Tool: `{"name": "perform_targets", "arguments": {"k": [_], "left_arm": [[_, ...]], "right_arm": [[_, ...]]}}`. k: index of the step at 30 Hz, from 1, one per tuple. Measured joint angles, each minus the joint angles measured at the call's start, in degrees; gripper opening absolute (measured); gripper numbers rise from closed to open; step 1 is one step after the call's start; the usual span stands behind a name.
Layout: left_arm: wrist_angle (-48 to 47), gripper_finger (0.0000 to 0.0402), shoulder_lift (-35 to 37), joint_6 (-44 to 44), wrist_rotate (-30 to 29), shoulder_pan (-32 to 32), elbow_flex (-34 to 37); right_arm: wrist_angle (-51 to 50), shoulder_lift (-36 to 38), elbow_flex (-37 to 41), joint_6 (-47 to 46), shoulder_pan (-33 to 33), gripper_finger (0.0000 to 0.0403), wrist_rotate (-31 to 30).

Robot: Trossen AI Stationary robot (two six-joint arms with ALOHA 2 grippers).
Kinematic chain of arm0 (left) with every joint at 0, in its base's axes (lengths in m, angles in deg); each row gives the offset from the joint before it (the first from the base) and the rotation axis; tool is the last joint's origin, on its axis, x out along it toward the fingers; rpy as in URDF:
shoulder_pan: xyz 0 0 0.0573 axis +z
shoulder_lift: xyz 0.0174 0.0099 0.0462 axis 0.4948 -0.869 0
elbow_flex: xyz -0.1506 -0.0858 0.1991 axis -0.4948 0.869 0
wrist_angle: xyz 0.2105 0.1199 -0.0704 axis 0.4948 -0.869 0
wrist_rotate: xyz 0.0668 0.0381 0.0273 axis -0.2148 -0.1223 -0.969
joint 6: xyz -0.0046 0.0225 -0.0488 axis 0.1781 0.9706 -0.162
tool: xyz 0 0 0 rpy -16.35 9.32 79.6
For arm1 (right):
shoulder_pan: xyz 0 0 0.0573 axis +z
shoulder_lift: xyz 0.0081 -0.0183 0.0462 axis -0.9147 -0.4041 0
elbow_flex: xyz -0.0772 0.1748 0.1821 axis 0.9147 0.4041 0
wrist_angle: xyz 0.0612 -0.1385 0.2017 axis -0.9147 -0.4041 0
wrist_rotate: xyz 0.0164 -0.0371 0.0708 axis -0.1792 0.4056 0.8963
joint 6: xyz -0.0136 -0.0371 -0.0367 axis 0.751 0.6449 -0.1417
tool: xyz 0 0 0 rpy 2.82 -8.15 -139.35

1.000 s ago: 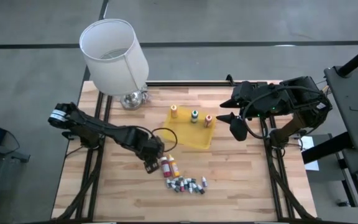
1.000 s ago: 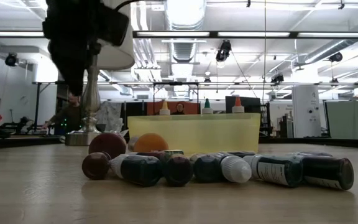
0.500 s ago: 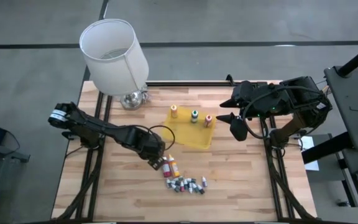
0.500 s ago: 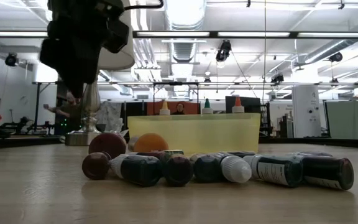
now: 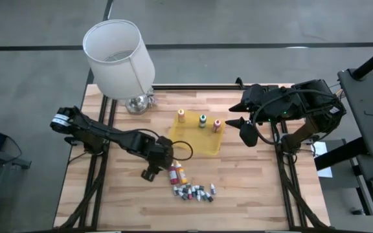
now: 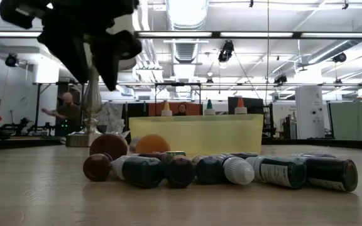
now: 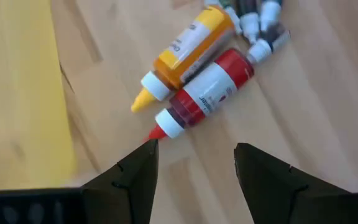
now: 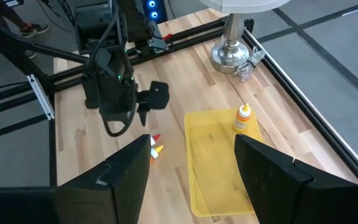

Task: Pick & Place food coloring
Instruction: Put the large red food coloring bottle into the yellow bin

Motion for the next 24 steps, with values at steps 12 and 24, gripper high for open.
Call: {"name": "perform_targets", "arguments": {"k": [12,24], "left_arm": [[2.2,0.0183,-2.9,22.0,-0.7,0.8,0.0],[3.4,0.017,-5.9,27.6,3.7,6.1,0.0]], "right_arm": [[0.0,0.0,0.0,-1.3,0.0,0.0224,0.0],[0.0,0.0,0.0,-3.1,0.0,0.0224,0.0]]}}
